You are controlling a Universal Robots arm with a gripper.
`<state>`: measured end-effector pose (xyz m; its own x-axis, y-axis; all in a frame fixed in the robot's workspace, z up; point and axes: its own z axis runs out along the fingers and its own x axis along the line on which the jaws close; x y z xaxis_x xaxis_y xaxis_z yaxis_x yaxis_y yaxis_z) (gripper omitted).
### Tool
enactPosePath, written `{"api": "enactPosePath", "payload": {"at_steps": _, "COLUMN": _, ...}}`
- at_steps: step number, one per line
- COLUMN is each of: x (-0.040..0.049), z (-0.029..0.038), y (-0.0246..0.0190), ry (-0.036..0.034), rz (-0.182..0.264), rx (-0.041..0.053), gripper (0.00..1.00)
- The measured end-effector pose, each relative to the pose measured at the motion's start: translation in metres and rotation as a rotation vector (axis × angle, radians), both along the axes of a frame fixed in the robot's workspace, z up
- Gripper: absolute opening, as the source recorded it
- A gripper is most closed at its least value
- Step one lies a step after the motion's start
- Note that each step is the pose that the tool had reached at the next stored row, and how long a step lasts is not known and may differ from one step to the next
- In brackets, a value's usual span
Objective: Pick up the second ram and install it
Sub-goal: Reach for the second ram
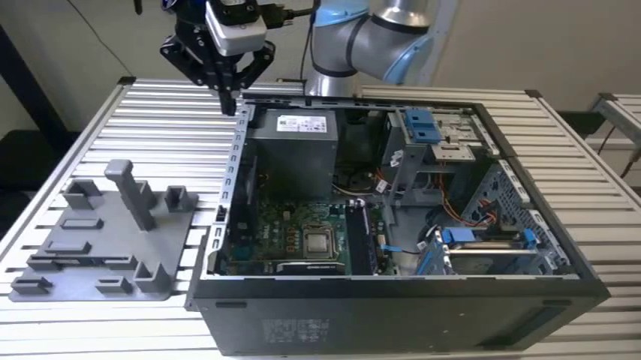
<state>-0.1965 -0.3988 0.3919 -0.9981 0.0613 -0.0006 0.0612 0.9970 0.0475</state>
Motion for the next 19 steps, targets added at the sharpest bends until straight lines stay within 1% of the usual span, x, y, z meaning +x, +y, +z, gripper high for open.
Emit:
{"api": "enactPosePath", "payload": {"at_steps": 12, "x": -0.0198, "z": -0.0004, "y": 0.0000, "ry": 0.0000, "rz": 0.002, "rx": 0.0000, "gripper": 0.11}}
{"api": "enactPosePath", "payload": {"at_steps": 15, "x": -0.0263, "z": -0.0005, "y": 0.0000, "ry": 0.0000, "rz": 0.003, "rx": 0.0000, "gripper": 0.11}}
{"api": "enactPosePath", "payload": {"at_steps": 19, "x": -0.0371, "z": -0.0006, "y": 0.0000, "ry": -0.0001, "rz": 0.004, "rx": 0.0000, "gripper": 0.11}}
